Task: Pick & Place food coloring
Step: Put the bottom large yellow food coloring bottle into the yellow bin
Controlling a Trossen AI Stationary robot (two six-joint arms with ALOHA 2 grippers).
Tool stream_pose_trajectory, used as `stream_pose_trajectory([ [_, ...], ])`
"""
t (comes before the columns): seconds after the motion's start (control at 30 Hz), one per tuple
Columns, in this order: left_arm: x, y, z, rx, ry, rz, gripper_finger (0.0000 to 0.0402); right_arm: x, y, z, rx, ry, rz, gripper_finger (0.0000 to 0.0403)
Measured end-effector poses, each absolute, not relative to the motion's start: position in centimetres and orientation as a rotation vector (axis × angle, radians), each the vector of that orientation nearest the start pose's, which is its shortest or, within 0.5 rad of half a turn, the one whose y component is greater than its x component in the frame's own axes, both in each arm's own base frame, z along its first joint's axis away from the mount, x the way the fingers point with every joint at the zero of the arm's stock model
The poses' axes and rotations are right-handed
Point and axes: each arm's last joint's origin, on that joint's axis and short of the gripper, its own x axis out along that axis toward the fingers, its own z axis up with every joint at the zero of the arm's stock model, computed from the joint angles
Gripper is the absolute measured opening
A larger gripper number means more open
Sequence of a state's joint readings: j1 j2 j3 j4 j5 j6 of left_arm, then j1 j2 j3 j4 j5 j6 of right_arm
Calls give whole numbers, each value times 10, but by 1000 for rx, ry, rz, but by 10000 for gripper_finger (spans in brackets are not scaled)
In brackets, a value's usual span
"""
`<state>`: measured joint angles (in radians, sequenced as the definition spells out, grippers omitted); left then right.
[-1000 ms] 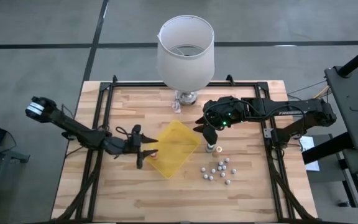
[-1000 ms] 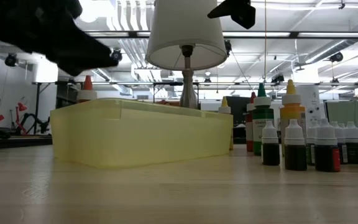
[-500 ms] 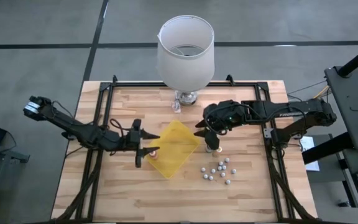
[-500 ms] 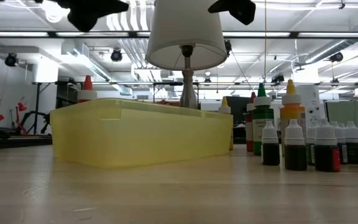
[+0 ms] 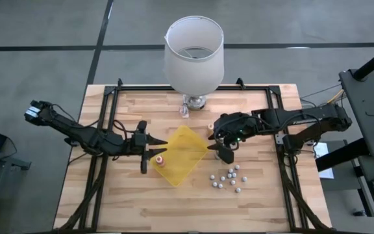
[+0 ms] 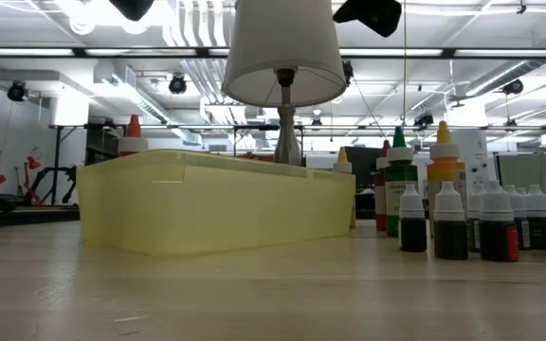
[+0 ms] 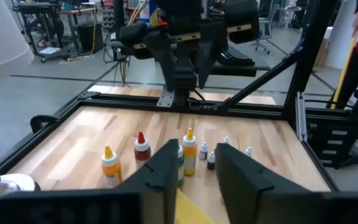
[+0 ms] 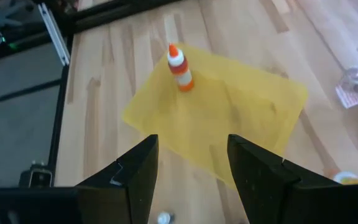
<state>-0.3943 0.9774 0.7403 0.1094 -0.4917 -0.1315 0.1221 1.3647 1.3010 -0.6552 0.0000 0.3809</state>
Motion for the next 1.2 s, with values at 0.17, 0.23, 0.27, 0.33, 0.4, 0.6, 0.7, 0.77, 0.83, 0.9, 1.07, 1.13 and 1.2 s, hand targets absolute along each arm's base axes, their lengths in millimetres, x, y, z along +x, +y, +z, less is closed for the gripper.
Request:
stream_pose_trajectory([
  [0.17,206,-71,310,-86,110,106,19,281,41,339,302,780,-8,182],
  [0.23,206,-71,310,-93,106,112,5,279,43,338,299,802,-7,182],
  [0.27,206,-71,311,-94,105,115,3,278,45,337,301,814,-6,182],
  [0.33,206,-70,313,-97,99,122,1,275,47,336,301,837,-7,180],
  [0.4,206,-70,316,-101,88,135,0,273,48,335,297,858,-6,177],
  [0.6,206,-69,320,-107,72,157,0,263,53,335,286,915,-1,162],
  [0.7,206,-69,319,-109,73,157,0,256,52,335,311,948,-24,154],
  [0.77,206,-69,320,-112,72,164,0,252,51,336,334,969,-44,149],
  [0.83,206,-69,320,-112,71,170,0,249,50,337,340,975,-49,145],
  [0.9,206,-68,320,-112,70,182,0,248,50,338,340,970,-47,143],
  [1.07,206,-67,320,-106,69,194,0,245,49,339,334,974,-45,139],
  [1.13,206,-67,320,-107,69,195,0,242,49,338,327,995,-49,140],
  [1.2,206,-67,319,-106,70,196,0,240,48,336,320,1032,-60,142],
])
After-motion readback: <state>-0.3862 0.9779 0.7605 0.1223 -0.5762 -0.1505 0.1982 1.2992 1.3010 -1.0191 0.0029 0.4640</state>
